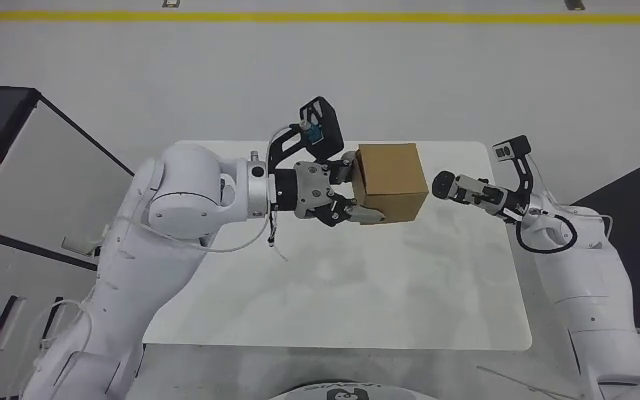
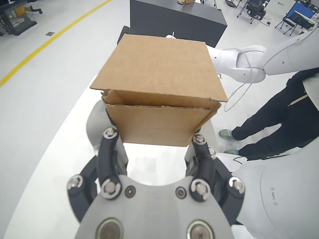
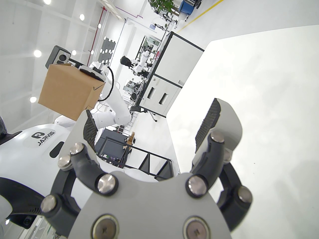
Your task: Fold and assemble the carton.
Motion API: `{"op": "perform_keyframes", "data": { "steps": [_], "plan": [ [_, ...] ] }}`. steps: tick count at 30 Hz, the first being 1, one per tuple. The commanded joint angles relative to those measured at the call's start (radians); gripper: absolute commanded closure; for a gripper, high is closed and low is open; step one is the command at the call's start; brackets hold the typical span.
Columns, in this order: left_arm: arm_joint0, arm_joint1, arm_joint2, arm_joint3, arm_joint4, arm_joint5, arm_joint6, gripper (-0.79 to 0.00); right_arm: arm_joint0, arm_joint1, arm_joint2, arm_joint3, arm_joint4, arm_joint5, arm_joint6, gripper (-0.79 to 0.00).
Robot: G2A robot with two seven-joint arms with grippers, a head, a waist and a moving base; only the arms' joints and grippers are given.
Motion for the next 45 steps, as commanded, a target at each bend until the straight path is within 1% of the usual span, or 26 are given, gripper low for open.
{"op": "perform_keyframes", "data": {
  "steps": [1,3,4,6,8,13,18,19,20,28,29,30,31,32,33,35,36,38,40,45],
  "plan": [
    [0.000,0.000,0.000,0.000,0.000,0.000,0.000,0.000,0.000,0.000,0.000,0.000,0.000,0.000,0.000,-0.785],
    [0.015,0.000,-0.001,0.005,0.004,-0.001,0.027,0.000,0.000,0.000,0.000,0.000,0.000,0.000,0.000,-0.785],
    [0.024,0.002,-0.004,0.009,0.011,-0.024,0.038,0.000,0.000,0.000,0.000,0.000,0.000,0.000,0.000,-0.785],
    [0.039,0.009,-0.020,0.025,0.055,-0.086,0.038,0.000,0.000,0.000,0.000,0.000,0.000,0.000,0.000,-0.785],
    [0.063,0.016,-0.040,0.040,0.065,-0.142,0.045,0.000,0.000,0.000,0.000,0.000,0.000,0.000,0.000,-0.785],
    [0.143,0.037,-0.099,0.075,0.089,-0.298,0.065,0.000,0.000,0.000,0.000,0.000,0.000,0.000,0.000,-0.785],
    [0.230,0.047,-0.134,0.117,0.125,-0.381,0.174,0.000,0.000,0.000,0.000,0.000,0.000,0.000,0.000,-0.785],
    [0.244,0.047,-0.138,0.127,0.137,-0.382,0.203,0.000,0.000,0.000,0.000,0.000,0.000,0.000,0.000,-0.785],
    [0.247,0.047,-0.138,0.128,0.144,-0.381,0.209,0.000,0.000,0.000,0.000,0.000,0.000,0.000,0.000,-0.785],
    [0.247,0.047,-0.138,0.128,0.144,-0.381,0.209,0.000,0.000,0.000,0.000,0.000,0.000,0.000,0.000,-0.785],
    [0.250,0.046,-0.137,0.118,0.148,-0.382,0.228,0.000,0.000,0.000,0.000,0.000,0.000,0.000,0.000,-0.785],
    [0.254,0.047,-0.132,0.115,0.158,-0.407,0.243,0.000,0.000,0.000,0.000,0.000,0.000,0.000,0.000,-0.785],
    [0.258,0.049,-0.124,0.126,0.187,-0.445,0.232,0.000,0.000,0.000,0.000,0.000,0.000,0.000,0.000,-0.785],
    [0.256,0.051,-0.122,0.136,0.230,-0.464,0.219,0.000,0.000,0.000,0.000,0.000,0.000,0.000,0.000,-0.785],
    [0.260,0.051,-0.116,0.141,0.252,-0.483,0.231,0.000,0.000,0.000,0.000,0.000,0.000,0.000,0.000,-0.785],
    [0.273,0.052,-0.100,0.178,0.279,-0.524,0.261,0.000,0.000,0.000,0.000,0.000,0.000,0.000,0.000,-0.785],
    [0.271,0.052,-0.090,0.177,0.315,-0.537,0.265,0.000,0.000,0.000,0.000,0.000,0.000,0.000,0.000,-0.785],
    [0.280,0.053,-0.068,0.205,0.346,-0.537,0.314,0.000,0.000,0.000,0.000,0.000,0.000,0.000,0.000,-0.785],
    [0.280,0.057,-0.035,0.213,0.402,-0.537,0.351,0.000,0.000,0.000,0.000,0.000,0.000,0.000,0.000,-0.785],
    [0.274,0.070,0.015,0.283,0.499,-0.537,0.521,0.000,0.000,0.000,0.000,0.000,0.000,0.000,0.000,-0.785]
  ]
}}
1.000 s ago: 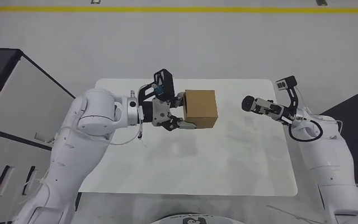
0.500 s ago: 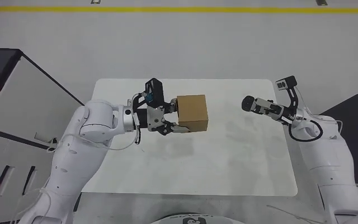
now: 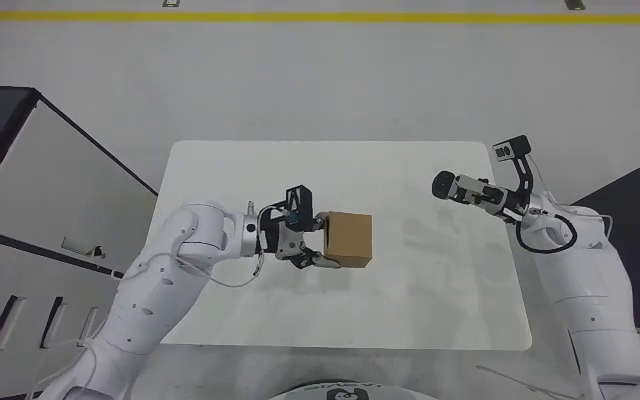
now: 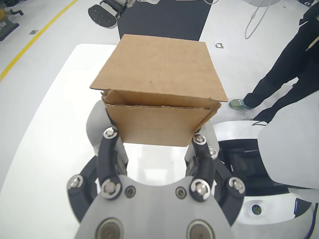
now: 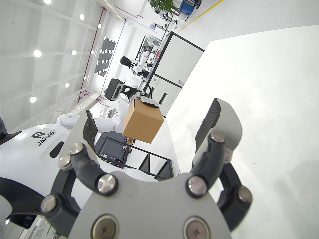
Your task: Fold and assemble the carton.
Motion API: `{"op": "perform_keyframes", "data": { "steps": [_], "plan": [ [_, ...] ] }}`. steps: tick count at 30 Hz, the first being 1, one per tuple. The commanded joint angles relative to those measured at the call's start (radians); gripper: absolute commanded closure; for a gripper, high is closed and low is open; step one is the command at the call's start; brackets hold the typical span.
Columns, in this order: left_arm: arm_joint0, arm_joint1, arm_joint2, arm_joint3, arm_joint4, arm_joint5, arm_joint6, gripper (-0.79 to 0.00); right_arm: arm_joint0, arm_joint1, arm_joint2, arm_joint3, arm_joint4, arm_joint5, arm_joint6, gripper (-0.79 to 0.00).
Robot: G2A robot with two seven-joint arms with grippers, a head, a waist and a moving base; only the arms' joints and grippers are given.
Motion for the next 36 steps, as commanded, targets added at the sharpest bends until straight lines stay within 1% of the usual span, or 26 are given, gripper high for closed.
{"op": "perform_keyframes", "data": {
  "steps": [1,10,13,16,21,23,28,36],
  "plan": [
    [-0.006,0.006,0.018,0.021,0.041,0.000,0.073,0.000,0.000,0.000,0.000,0.000,0.000,0.000,0.000,-0.785],
    [-0.006,0.006,0.018,0.018,0.042,0.003,0.076,0.000,0.000,0.000,0.000,0.000,0.000,0.000,0.000,-0.785],
    [-0.002,0.008,0.033,-0.006,0.060,0.000,0.099,0.000,0.000,0.000,0.000,0.000,0.000,0.000,0.000,-0.785],
    [-0.007,0.012,0.050,0.016,0.089,0.000,0.143,0.000,0.000,0.000,0.000,0.000,0.000,0.000,0.000,-0.785],
    [-0.022,0.016,0.090,0.095,0.165,0.000,0.252,0.000,0.000,0.000,0.000,0.000,0.000,0.000,0.000,-0.785],
    [-0.031,0.018,0.115,0.142,0.205,0.000,0.295,0.000,0.000,0.000,0.000,0.000,0.000,0.000,0.000,-0.785],
    [-0.064,0.019,0.172,0.253,0.297,0.000,0.452,0.000,0.000,0.000,0.000,0.000,0.000,0.000,0.000,-0.785],
    [-0.126,0.010,0.265,0.392,0.452,0.000,0.687,0.000,0.000,0.000,0.000,0.000,0.000,0.000,0.000,-0.785]
  ]
}}
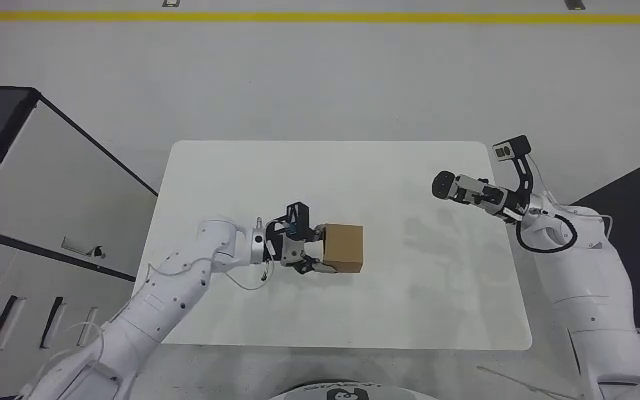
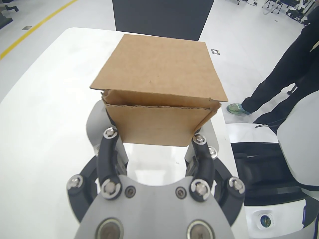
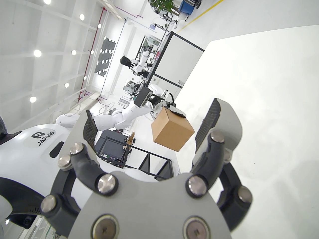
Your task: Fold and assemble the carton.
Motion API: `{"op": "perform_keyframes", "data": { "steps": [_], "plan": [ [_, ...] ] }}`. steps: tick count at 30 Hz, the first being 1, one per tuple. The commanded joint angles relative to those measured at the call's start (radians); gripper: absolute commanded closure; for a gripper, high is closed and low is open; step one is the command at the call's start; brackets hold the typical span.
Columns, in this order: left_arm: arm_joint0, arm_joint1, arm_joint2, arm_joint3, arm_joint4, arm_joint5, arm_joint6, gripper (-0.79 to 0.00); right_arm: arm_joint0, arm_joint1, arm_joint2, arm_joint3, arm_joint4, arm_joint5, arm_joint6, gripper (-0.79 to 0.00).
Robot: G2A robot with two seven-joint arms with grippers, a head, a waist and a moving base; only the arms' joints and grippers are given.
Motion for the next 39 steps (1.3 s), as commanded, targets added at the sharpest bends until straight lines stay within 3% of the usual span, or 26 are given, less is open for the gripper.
{"op": "perform_keyframes", "data": {
  "steps": [1,15,30,39],
  "plan": [
    [-0.018,-0.004,0.019,0.039,0.037,0.000,0.058,0.000,0.000,0.000,0.000,0.000,0.000,0.000,0.000,-0.785],
    [-0.110,-0.054,0.126,0.229,0.201,0.017,0.296,0.000,0.000,0.000,0.000,0.000,0.000,0.000,0.000,-0.785],
    [-0.103,-0.061,0.131,0.247,0.219,0.074,0.291,0.000,0.000,0.000,0.000,0.000,0.000,0.000,0.000,-0.785],
    [-0.117,-0.079,0.170,0.339,0.290,0.109,0.412,0.000,0.000,0.000,0.000,0.000,0.000,0.000,0.000,-0.785]
  ]
}}
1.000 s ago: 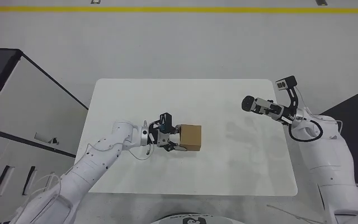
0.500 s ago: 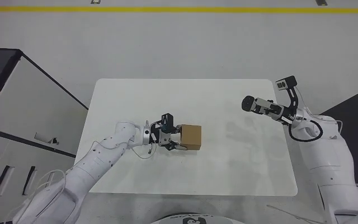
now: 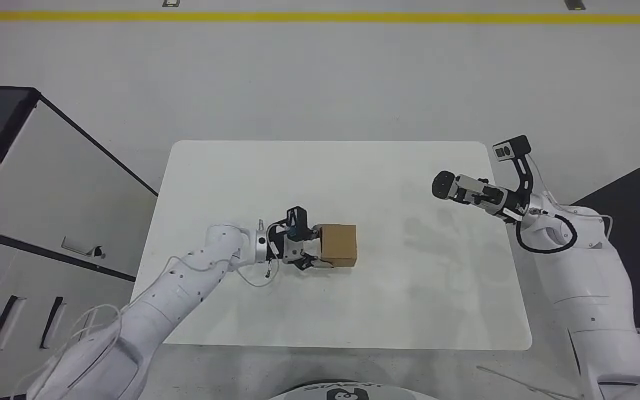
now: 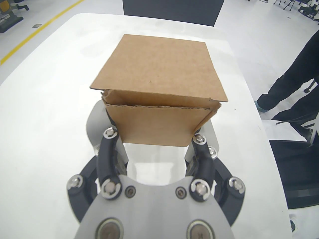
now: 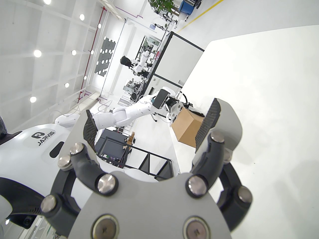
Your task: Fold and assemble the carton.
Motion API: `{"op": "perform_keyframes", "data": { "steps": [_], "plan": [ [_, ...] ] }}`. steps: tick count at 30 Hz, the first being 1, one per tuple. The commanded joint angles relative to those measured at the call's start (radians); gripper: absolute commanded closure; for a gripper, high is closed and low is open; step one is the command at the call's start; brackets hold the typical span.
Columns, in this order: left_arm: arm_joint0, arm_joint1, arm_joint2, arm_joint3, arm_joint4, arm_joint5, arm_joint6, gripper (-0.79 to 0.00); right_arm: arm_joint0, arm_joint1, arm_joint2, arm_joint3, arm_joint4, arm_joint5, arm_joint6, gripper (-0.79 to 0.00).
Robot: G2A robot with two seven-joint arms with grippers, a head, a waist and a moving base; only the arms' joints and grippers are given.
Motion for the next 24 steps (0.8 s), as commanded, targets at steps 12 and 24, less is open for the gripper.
{"op": "perform_keyframes", "data": {
  "steps": [12,24],
  "plan": [
    [-0.064,-0.058,0.103,0.181,0.092,0.025,0.195,0.000,0.000,0.000,0.000,0.000,0.000,0.000,0.000,-0.785],
    [-0.119,-0.119,0.159,0.346,0.101,0.066,0.274,0.000,0.000,0.000,0.000,0.000,0.000,0.000,0.000,-0.785]
  ]
}}
